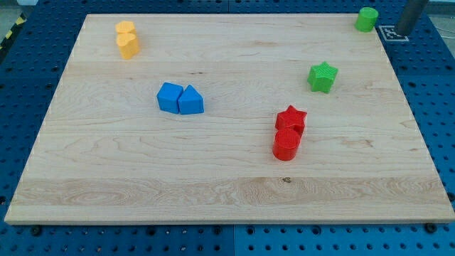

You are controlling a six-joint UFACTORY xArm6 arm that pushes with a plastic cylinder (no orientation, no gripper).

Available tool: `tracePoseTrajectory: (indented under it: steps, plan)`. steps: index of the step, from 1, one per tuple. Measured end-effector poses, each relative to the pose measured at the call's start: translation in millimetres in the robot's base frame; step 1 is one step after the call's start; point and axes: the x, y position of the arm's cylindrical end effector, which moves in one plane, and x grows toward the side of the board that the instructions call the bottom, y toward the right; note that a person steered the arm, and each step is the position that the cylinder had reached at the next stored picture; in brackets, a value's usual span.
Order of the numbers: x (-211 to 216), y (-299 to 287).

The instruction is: Move your arm towards the green circle

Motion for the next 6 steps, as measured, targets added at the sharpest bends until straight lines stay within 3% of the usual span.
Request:
tracePoseTrajectory:
  steps: [2,6]
  plan:
    - [-1,0]
    - [-59,-24]
